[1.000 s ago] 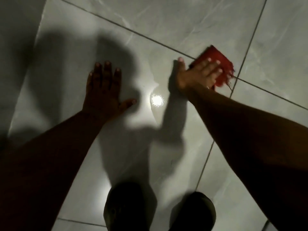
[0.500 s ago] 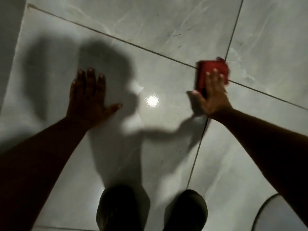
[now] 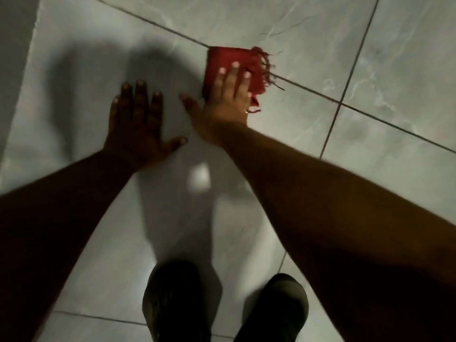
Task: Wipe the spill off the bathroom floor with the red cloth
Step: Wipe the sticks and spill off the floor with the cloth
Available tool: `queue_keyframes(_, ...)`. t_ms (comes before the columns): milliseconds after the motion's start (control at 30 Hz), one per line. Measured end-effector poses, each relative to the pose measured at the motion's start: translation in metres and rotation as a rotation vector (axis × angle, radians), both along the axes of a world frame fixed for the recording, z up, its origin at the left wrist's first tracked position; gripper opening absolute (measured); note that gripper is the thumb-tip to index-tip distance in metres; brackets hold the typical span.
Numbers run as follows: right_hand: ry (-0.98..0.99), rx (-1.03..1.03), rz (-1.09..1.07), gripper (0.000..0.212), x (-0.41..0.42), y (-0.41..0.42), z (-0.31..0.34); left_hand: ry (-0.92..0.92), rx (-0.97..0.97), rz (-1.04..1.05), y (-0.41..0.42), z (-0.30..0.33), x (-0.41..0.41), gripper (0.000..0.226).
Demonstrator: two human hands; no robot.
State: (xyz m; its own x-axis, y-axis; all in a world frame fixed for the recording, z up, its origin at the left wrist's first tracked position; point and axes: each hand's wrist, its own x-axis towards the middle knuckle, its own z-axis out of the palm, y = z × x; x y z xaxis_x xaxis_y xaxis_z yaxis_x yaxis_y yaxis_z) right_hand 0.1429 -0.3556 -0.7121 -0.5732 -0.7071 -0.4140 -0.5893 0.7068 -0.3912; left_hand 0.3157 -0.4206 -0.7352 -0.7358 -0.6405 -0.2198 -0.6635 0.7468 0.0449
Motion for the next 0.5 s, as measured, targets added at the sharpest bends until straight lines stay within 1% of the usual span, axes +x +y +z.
queue_keyframes(67, 0.025, -0.052, 0.220, 0.096, 0.000, 0.023, 0.003, -0.003, 0.001, 0.004, 0.000, 0.002, 0.000, 0.101)
queue_keyframes(167, 0.096, -0.072, 0.609, 0.086, -0.039, 0.088, 0.007, -0.020, -0.015, -0.017, 0.000, 0.004, 0.000, 0.102)
queue_keyframes(200, 0.119, -0.073, 0.668, 0.084, -0.054, 0.112, 0.008, -0.031, 0.013, -0.007, -0.001, 0.003, -0.001, 0.103)
queue_keyframes(233, 0.146, -0.070, 0.668, 0.082, -0.068, 0.139, 0.011, -0.045, 0.055, 0.011, -0.003, 0.003, -0.002, 0.105)
queue_keyframes(267, 0.177, -0.060, 0.624, 0.082, -0.081, 0.165, 0.014, -0.054, 0.080, 0.022, -0.003, 0.003, -0.003, 0.106)
queue_keyframes(300, 0.194, -0.032, 0.542, 0.084, -0.091, 0.189, 0.018, -0.054, 0.064, 0.024, -0.002, 0.003, -0.003, 0.106)
queue_keyframes(367, 0.165, 0.081, 0.320, 0.095, -0.099, 0.223, 0.025, -0.054, 0.004, 0.008, 0.001, 0.005, -0.001, 0.105)
queue_keyframes(433, 0.142, 0.195, 0.042, 0.102, -0.088, 0.233, 0.024, -0.076, 0.041, 0.036, 0.003, 0.009, -0.004, 0.108)
queue_keyframes(500, 0.107, 0.290, -0.311, 0.101, -0.066, 0.214, 0.018, -0.116, 0.101, 0.098, 0.006, 0.009, -0.013, 0.114)
